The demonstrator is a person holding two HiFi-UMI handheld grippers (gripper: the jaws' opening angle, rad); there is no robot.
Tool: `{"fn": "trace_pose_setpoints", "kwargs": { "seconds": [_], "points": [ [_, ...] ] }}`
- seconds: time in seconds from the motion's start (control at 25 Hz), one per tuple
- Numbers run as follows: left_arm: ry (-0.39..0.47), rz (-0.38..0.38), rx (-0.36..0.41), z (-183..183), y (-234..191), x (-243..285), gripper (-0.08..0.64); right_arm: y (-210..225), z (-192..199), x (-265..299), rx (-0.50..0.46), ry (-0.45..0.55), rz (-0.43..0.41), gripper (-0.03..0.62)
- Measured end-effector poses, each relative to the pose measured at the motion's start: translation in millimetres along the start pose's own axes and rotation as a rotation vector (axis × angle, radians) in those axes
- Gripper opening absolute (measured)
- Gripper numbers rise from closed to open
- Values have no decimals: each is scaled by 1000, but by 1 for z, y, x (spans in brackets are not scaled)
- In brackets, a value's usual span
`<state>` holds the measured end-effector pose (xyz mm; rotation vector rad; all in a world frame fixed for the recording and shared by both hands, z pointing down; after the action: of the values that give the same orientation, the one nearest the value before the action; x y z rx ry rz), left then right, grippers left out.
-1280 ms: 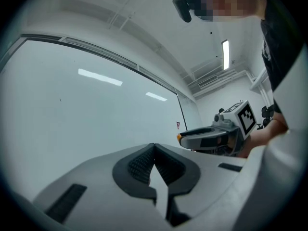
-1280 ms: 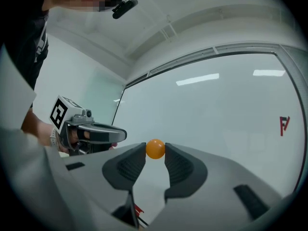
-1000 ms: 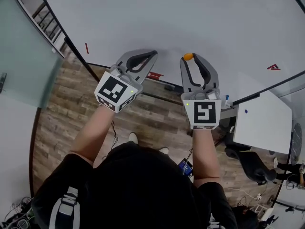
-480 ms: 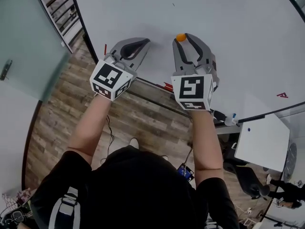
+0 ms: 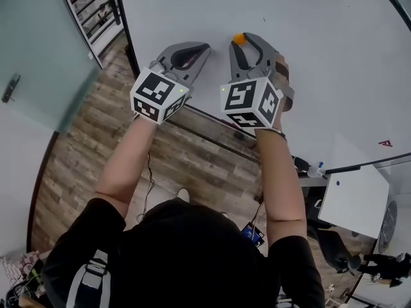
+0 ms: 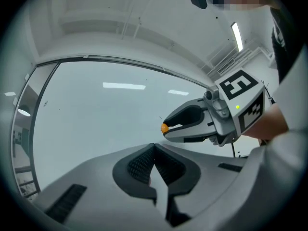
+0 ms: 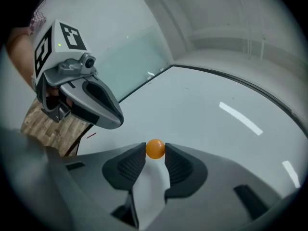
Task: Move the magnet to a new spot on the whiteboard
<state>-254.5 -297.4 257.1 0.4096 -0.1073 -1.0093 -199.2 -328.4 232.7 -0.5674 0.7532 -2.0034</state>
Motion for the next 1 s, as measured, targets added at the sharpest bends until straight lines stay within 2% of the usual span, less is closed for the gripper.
{"fn": "trace_pose_setpoints", "kwargs": {
  "seconds": [0.4,0.72,0.88,1.0],
  "points": [
    [18,-21,-19,5,-32,-3,5,-8,1,42,-222,-146,77,120],
    [21,-6,-16,6,-28,0,5,-4,13,54,-305,-181,156,123],
    [26,6,-32,7,-25,-3,5,-9,11,55,-311,-179,153,158],
    [28,15,-35,9,-19,-4,5,-9,13,54,-304,-175,153,155]
  ]
}}
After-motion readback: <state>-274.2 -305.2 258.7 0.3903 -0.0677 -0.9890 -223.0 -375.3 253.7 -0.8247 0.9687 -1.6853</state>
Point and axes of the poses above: the fingertips, and each gripper's own axes: x forward along the fingers, y to its right, z out of its underside, the point moved 1 cm from there along -x, backward along the fingers, and after that the axes turned 10 degrees about x, right-handed, at the moved point
